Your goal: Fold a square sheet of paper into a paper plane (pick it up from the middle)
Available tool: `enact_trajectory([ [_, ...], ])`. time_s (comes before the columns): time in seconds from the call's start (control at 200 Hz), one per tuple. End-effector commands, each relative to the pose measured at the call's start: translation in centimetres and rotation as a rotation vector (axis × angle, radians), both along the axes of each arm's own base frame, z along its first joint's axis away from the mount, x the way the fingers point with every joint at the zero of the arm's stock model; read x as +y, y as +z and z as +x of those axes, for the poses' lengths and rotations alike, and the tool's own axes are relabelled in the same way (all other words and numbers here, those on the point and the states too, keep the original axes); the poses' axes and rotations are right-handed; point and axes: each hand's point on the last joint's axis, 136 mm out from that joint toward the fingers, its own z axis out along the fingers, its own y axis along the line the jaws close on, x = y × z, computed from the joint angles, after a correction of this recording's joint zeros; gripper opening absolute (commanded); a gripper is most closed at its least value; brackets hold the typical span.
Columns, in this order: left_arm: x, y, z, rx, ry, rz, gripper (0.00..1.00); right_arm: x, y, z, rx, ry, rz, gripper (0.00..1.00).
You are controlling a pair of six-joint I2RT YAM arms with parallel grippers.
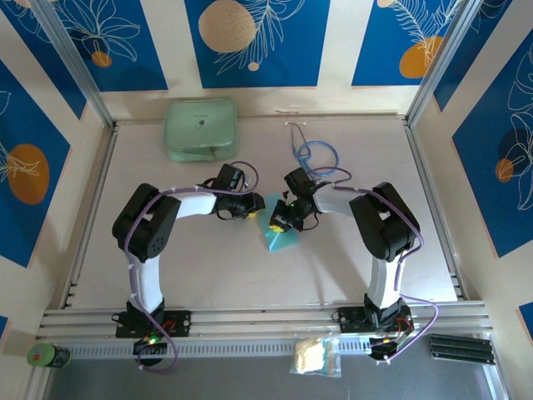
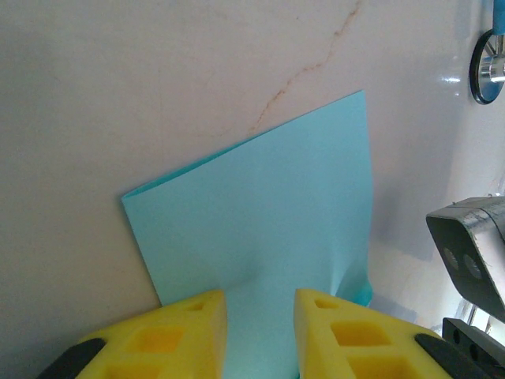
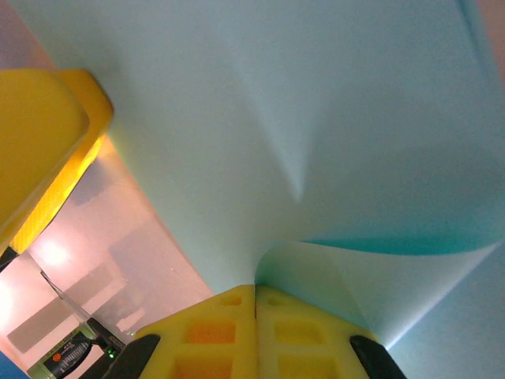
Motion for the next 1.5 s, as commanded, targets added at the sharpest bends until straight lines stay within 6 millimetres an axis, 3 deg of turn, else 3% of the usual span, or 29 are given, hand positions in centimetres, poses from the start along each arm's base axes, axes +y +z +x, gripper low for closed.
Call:
enact_trajectory([
  [0.0,0.2,-2.2,-1.2,0.051,-0.012,0.036,0.30,0.6,-0.1,0.2,0.000,0.017,0.005,0.00],
  [0.585,0.2,-2.2,-1.3,0.052,-0.012,0.036,0.30,0.6,-0.5,0.1,0.007,0.019,-0.002,0.00],
  [0.84,0.2,-1.3,-0.8,0.034,-0.005,0.026,0.30,0.3,-1.1,-0.2,0.029,0.026,-0.019,0.00],
  [1.076,0.7,1.4,1.1,-0.015,0.012,-0.002,0.34,0.1,-1.5,-0.6,0.052,0.028,-0.035,0.16],
  [1.281,3.5,4.6,3.7,-0.104,0.059,0.043,0.38,-0.2,-1.7,-0.8,0.055,0.028,-0.050,0.32],
  [1.496,5.1,6.3,3.5,-0.146,0.079,0.078,0.41,-0.3,-1.7,-0.9,0.059,0.027,-0.057,0.45],
])
